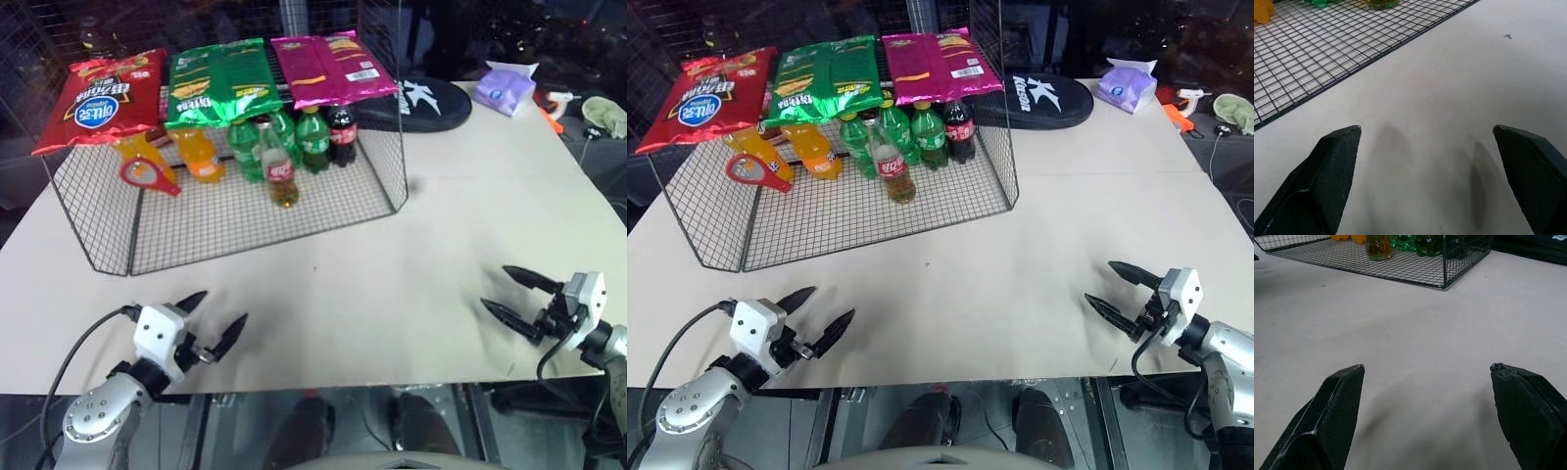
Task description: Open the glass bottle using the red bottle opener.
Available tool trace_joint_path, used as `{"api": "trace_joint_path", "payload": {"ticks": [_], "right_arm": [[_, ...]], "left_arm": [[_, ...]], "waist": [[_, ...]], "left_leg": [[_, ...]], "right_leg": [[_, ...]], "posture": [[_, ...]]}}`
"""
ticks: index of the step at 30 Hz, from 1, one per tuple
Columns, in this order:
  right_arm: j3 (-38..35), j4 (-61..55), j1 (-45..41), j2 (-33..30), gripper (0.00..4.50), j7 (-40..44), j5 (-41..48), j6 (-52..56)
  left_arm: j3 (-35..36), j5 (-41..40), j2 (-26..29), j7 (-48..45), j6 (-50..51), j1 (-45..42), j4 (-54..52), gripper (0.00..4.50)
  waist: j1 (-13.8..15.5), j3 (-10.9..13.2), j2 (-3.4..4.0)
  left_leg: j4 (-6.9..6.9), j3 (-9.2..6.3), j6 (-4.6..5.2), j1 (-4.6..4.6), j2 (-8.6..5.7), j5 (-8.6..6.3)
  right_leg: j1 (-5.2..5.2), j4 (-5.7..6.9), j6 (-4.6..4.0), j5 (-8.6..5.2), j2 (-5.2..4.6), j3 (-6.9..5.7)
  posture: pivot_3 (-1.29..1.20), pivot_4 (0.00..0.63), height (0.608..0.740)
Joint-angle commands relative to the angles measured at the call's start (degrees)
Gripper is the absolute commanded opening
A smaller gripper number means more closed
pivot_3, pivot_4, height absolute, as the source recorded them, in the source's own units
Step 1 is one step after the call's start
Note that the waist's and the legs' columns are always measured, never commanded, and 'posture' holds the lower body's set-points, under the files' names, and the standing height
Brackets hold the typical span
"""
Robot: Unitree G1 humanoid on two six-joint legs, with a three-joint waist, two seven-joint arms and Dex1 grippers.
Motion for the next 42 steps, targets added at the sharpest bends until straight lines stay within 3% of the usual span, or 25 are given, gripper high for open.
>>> {"api": "trace_joint_path", "payload": {"ticks": [1, 26, 30, 37, 42], "right_arm": [[-0.8, -1.1, 0.3, 0.0, 4.14, -0.2, 0.3, -1.0], [0.6, -1.0, -2.3, 0.9, 4.14, 0.7, 0.5, -1.3], [4.2, -10.6, -1.3, 1.5, 4.14, 5.4, 4.9, 0.4], [8.2, -26.5, -5.1, 3.3, 4.14, -0.2, 16.8, 14.0], [10.1, -31.5, -7.5, 5.9, 4.14, -1.8, 20.1, 16.6]], "left_arm": [[0.6, 0.0, 0.3, 0.2, -0.9, 0.0, -1.9, 4.5], [1.6, -0.8, -1.3, 3.0, -0.9, -2.8, -1.5, 4.5], [4.0, -1.0, -1.8, 7.7, 0.6, -7.7, -0.8, 4.5], [8.2, -4.3, -2.2, 14.9, 6.2, -17.4, -0.3, 4.5], [9.6, -4.4, -1.7, 18.4, 8.4, -23.1, 1.3, 4.5]], "waist": [[0.0, 0.0, 0.0], [0.0, 0.0, 0.0], [0.0, 0.0, 0.01], [0.0, 0.0, -0.04], [0.2, 0.0, -0.04]], "left_leg": [[0.0, 0.0, 0.0, 0.0, 0.0, 0.0], [0.0, 0.0, -0.01, 0.0, 0.0, 0.01], [0.0, -0.03, -0.01, 0.0, 0.02, 0.01], [0.03, -0.06, -0.2, -0.03, -0.03, 0.11], [0.03, -0.19, -0.25, -0.07, -0.04, 0.14]], "right_leg": [[0.0, 0.0, 0.0, 0.0, 0.0, 0.0], [0.0, 0.0, 0.0, 0.0, 0.0, 0.0], [0.0, 0.02, 0.0, 0.0, 0.02, -0.03], [-0.01, 0.0, 0.0, 0.0, 0.02, -0.04], [-0.02, 0.0, 0.0, 0.0, 0.03, -0.16]], "posture": [[0.0, 0.15, 0.74], [0.0, 0.15, 0.74], [0.0, 0.15, 0.74], [0.0, 0.15, 0.74], [0.0, 0.15, 0.74]]}}
